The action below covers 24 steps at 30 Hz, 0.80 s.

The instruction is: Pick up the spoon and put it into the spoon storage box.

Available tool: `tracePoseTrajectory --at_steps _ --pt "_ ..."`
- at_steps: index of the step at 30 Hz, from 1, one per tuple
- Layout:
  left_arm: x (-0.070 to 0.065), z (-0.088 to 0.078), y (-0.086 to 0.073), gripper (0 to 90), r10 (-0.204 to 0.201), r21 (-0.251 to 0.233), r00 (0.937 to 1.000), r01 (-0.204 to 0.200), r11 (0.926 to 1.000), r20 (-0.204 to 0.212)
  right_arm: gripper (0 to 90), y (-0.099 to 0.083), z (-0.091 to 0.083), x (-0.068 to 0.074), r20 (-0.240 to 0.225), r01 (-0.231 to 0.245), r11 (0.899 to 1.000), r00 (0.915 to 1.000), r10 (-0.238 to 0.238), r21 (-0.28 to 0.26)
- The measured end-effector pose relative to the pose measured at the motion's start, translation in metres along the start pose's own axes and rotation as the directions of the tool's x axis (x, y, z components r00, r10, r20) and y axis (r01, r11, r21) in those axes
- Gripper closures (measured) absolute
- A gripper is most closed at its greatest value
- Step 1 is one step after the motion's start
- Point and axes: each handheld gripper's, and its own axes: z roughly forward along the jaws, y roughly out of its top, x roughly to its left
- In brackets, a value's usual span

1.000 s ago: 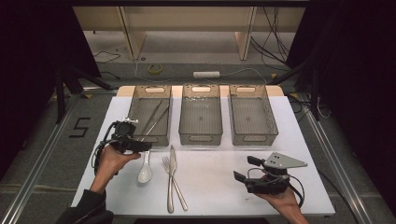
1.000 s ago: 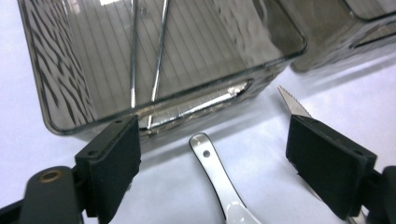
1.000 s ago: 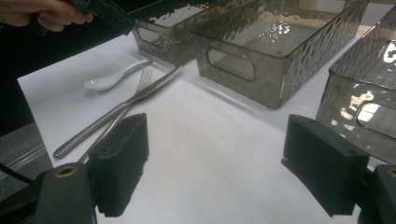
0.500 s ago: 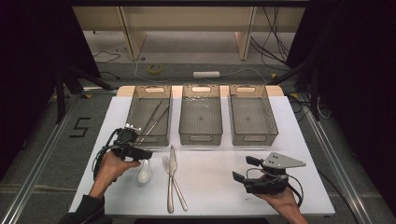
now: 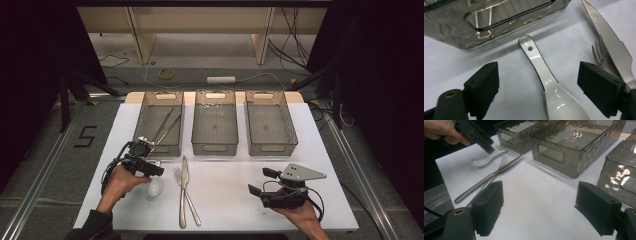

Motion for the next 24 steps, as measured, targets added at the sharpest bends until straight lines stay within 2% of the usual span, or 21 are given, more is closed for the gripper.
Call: tracePoseTrajectory --at_steps 11,14,24 --pt "-0.002 0.007 -0.002 28.3 0.007 0.025 0.9998 -0.008 0.9997 0.018 23.2 0.0 0.001 0.001 -0.005 0.004 1.0 1.0 -0.004 0.007" --pt "-0.003 0.009 -0.003 33.2 0.023 0.044 0.9996 -0.023 0.9987 0.015 23.2 0.0 0.001 0.002 -0.006 0.007 1.0 1.0 -0.007 0.007" --pt "-0.005 0.013 -0.005 49.5 0.041 0.056 0.9983 -0.043 0.9975 0.043 23.3 0.001 0.004 0.003 -0.009 0.013 1.0 0.9999 -0.013 0.014"
